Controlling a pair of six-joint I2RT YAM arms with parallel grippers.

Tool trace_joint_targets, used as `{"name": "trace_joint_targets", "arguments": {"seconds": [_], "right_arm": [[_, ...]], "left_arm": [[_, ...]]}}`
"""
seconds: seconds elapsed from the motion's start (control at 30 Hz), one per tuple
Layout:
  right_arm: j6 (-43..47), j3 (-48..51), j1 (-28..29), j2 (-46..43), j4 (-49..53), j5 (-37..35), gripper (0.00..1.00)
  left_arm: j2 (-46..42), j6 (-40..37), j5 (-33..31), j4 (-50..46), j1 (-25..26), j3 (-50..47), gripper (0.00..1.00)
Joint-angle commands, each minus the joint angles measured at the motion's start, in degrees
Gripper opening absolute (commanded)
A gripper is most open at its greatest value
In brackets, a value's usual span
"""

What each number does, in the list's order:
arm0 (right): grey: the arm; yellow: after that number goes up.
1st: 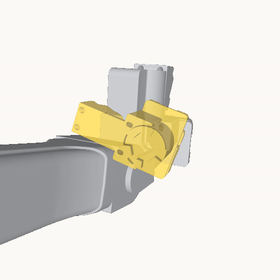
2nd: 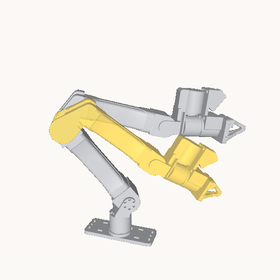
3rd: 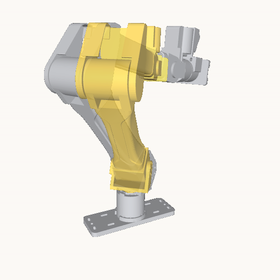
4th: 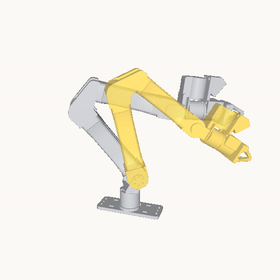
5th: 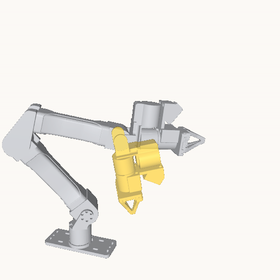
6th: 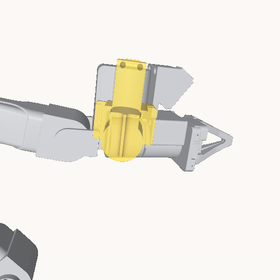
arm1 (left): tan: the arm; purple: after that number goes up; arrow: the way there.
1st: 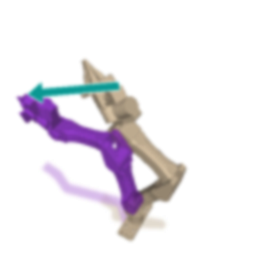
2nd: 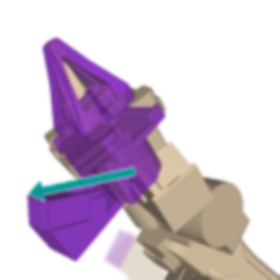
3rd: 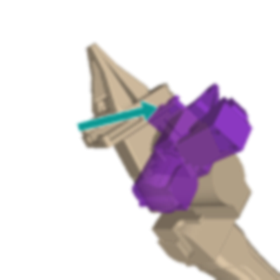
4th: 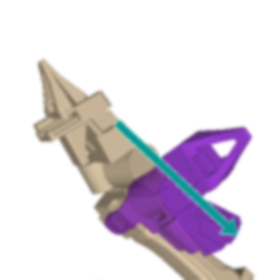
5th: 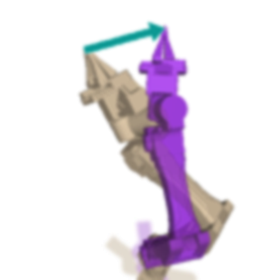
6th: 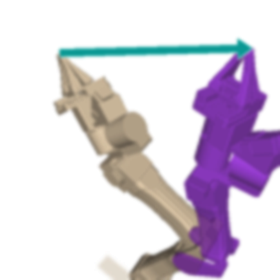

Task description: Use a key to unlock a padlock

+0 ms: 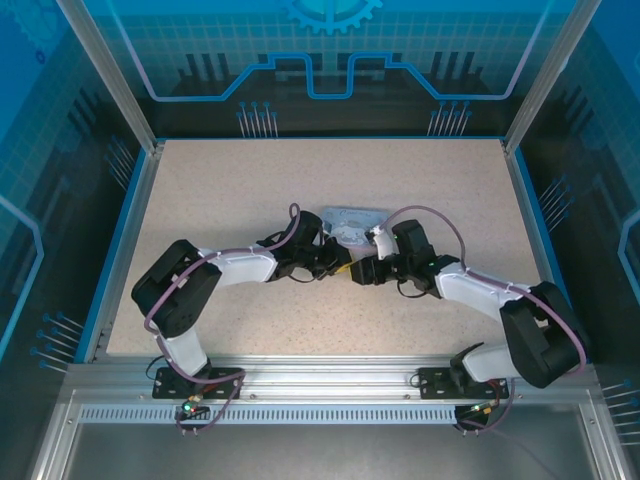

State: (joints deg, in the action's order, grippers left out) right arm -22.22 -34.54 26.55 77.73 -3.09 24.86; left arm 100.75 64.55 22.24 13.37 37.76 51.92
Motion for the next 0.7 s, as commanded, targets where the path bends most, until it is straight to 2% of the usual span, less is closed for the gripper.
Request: {"name": "trace_joint_targets", "arguments": {"seconds": [0.0, 0.2, 0.47, 0.67], "right_arm": [[-2.8, 2.0, -3.2, -2.5, -2.8, 1.8, 0.56], [-7.1, 2.8, -4.9, -2.3, -5.7, 0.8, 0.61], [-14.0, 3.8, -4.8, 1.8, -11.9, -0.8, 0.62], [-15.3, 4.2, -4.2, 2.3, -12.0, -2.4, 0.62]], "left_arm": [[1.1, -0.4, 0.7, -1.1, -0.1, -0.7, 0.00], [1.1, -2.6, 0.9, -2.2, 0.0, -1.6, 0.00], [1.3, -3.6, 1.0, -0.4, 1.8, -5.1, 0.00], [3.0, -5.2, 0.9, 0.4, 4.0, -6.0, 0.00]]}}
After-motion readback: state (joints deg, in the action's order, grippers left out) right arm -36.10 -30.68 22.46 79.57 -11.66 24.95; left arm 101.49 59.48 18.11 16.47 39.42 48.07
